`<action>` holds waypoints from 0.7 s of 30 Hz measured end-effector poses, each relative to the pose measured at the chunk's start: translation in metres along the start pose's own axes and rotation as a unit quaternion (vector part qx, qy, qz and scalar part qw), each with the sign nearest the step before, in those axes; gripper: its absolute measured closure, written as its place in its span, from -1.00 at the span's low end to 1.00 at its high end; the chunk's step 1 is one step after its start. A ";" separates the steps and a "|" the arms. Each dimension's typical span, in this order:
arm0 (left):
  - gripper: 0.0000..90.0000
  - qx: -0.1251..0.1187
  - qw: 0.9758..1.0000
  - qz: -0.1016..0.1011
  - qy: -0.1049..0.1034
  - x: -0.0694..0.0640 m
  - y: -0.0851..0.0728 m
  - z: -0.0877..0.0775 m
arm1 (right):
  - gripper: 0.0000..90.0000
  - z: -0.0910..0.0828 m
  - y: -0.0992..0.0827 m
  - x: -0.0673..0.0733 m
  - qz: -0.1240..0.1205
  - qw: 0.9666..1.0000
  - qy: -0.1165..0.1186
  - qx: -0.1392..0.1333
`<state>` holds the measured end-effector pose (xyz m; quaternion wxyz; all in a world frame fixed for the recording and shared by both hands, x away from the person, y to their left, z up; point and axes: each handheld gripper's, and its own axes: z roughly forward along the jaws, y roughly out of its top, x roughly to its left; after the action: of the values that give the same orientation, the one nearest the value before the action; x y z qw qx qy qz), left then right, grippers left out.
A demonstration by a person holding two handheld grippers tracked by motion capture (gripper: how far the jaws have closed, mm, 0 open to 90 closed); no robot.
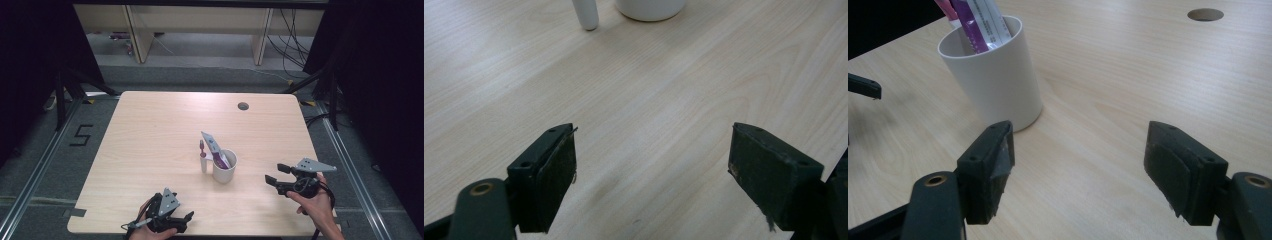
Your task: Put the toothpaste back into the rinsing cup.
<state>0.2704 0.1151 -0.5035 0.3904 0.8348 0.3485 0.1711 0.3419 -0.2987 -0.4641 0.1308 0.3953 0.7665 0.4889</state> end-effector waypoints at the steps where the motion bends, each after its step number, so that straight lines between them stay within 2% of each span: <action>1: -0.58 0.000 1.000 0.000 0.000 0.000 0.000 0.000 | -0.35 -0.001 -0.001 0.001 0.009 1.000 0.005 0.001; 2: -0.58 0.000 1.000 0.000 0.000 0.000 0.000 0.000 | -0.35 -0.003 -0.002 -0.001 -0.005 1.000 0.002 -0.001; 5: -0.58 -0.001 1.000 0.001 0.003 0.001 0.000 0.000 | -0.39 -0.006 -0.005 -0.003 -0.007 1.000 -0.006 0.001; 6: -0.58 0.004 1.000 0.006 0.005 0.002 0.000 0.000 | -0.40 -0.007 -0.006 -0.002 0.005 1.000 -0.001 0.002; 7: -0.58 0.001 1.000 0.001 0.003 0.000 0.000 0.000 | -0.41 -0.010 -0.006 -0.002 0.009 1.000 -0.006 0.010; 8: -0.58 -0.001 1.000 0.001 0.001 0.000 0.000 0.000 | -0.42 -0.010 -0.007 -0.004 -0.005 1.000 -0.009 0.001; 10: -0.58 0.001 1.000 0.003 -0.001 0.000 0.000 0.000 | -0.44 -0.011 -0.010 -0.002 0.013 1.000 -0.009 0.005; 11: -0.58 0.009 1.000 0.012 -0.001 0.001 0.000 -0.001 | -0.45 -0.012 -0.011 -0.004 -0.001 1.000 -0.007 0.001; 12: -0.58 0.008 1.000 0.011 0.000 0.001 0.000 -0.001 | -0.46 -0.013 -0.011 -0.004 0.000 1.000 -0.007 0.001; 13: -0.58 0.007 1.000 0.011 0.001 0.001 0.000 -0.001 | -0.46 -0.013 -0.013 -0.002 0.012 1.000 -0.007 0.001; 17: -0.58 0.007 1.000 0.010 0.001 0.001 0.000 -0.001 | -0.48 -0.019 -0.016 -0.003 0.008 1.000 -0.009 0.009; 18: -0.58 0.007 1.000 0.010 0.001 0.001 0.000 -0.001 | -0.49 -0.020 -0.018 -0.001 0.023 1.000 -0.009 0.011; 19: -0.58 0.007 1.000 0.010 0.001 0.001 0.000 -0.001 | -0.49 -0.019 -0.018 -0.003 0.007 1.000 -0.011 0.006; 20: -0.58 0.007 1.000 0.010 0.001 0.001 0.000 -0.001 | -0.49 -0.021 -0.019 -0.002 0.014 1.000 -0.011 0.014; 21: -0.58 0.007 1.000 0.011 0.001 0.001 0.000 -0.001 | -0.49 -0.022 -0.019 -0.004 0.002 1.000 -0.013 0.006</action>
<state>0.2706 0.1159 -0.5031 0.3823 0.8412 0.3409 0.1734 0.3222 -0.3194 -0.4708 0.1368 0.4041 0.7668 0.4796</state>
